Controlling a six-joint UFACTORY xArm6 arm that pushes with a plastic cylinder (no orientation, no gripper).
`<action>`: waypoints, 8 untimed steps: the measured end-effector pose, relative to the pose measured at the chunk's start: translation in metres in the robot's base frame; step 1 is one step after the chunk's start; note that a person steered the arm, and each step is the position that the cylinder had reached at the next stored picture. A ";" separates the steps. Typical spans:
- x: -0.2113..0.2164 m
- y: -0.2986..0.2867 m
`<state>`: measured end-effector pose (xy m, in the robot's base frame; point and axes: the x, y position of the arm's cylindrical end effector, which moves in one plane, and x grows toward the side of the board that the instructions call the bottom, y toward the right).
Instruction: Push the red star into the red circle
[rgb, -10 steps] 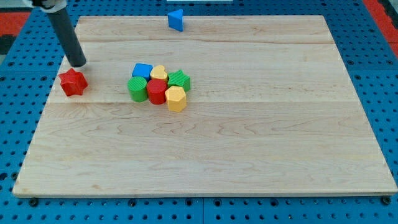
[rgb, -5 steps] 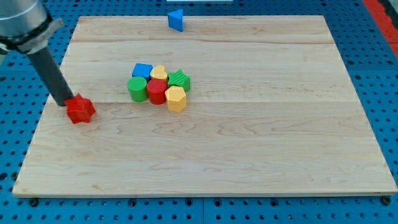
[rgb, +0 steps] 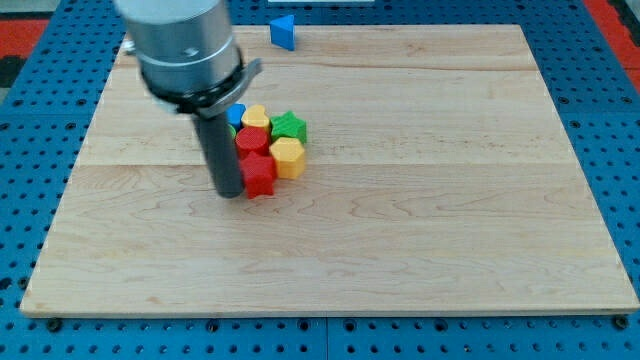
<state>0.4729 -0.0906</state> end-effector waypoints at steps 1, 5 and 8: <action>0.009 0.009; 0.010 0.036; -0.014 0.126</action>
